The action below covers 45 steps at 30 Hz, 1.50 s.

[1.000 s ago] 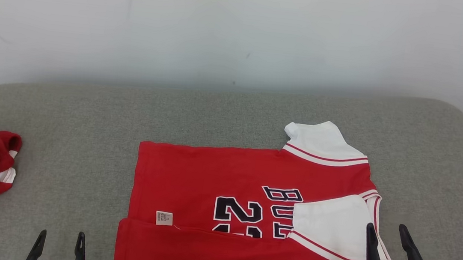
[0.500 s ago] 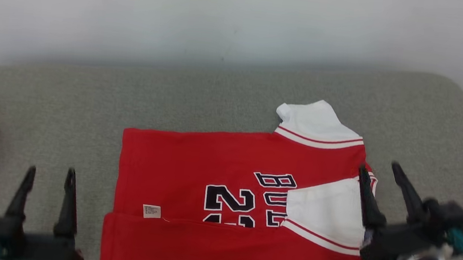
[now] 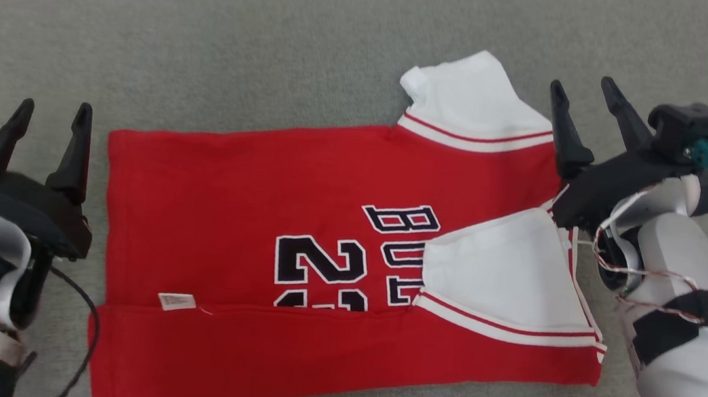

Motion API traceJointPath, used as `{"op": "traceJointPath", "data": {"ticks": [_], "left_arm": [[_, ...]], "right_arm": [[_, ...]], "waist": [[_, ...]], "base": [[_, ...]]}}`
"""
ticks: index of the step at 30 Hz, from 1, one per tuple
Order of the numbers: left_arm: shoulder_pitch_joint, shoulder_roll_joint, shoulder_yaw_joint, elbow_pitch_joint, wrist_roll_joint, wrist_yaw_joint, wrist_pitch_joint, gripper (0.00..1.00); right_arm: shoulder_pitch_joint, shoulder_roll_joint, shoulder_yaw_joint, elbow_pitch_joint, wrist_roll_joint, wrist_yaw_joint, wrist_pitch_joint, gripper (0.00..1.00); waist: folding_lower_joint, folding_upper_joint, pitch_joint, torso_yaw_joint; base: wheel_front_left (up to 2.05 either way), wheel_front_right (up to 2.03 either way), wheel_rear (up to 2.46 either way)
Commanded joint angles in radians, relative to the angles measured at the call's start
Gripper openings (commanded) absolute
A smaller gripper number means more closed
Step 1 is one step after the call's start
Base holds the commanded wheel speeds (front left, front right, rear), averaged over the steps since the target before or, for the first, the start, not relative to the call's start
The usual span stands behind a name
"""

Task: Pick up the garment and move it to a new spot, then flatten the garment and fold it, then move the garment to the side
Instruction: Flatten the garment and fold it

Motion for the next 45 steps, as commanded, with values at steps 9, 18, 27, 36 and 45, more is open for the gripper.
{"op": "traceJointPath", "data": {"ticks": [9, 18, 27, 36, 45], "left_arm": [[-0.083, 0.085, -0.084, 0.088, -0.176, 0.002, 0.150, 1.00], [-0.098, 0.081, -0.108, 0.146, -0.219, 0.005, 0.209, 1.00], [-0.128, 0.050, -0.125, 0.177, -0.224, 0.014, 0.179, 0.00], [-0.164, 0.003, -0.171, 0.062, -0.178, 0.016, 0.096, 0.00], [-0.197, -0.037, -0.215, 0.013, -0.141, 0.024, 0.040, 0.00]], "right_arm": [[-0.194, 0.035, 0.127, 0.238, 0.070, -0.002, -0.063, 1.00], [-0.285, 0.044, 0.223, 0.350, 0.125, -0.002, -0.122, 1.00], [-0.358, 0.028, 0.305, 0.430, 0.163, -0.002, -0.119, 1.00], [-0.472, -0.009, 0.367, 0.505, 0.192, -0.002, -0.007, 1.00], [-0.539, -0.030, 0.384, 0.585, 0.213, -0.002, 0.095, 1.00]], "waist": [[-0.0004, -0.0002, 0.112, -0.063], [-0.0004, -0.0002, 0.137, -0.067], [-0.0004, -0.0002, 0.146, -0.042], [-0.0004, -0.0002, 0.178, 0.055], [-0.0004, -0.0002, 0.226, 0.119]], "base": [[0.00, 0.00, 0.00], [0.00, 0.00, 0.00], [0.00, 0.00, 0.00], [0.00, 0.00, 0.00], [0.00, 0.00, 0.00]]}}
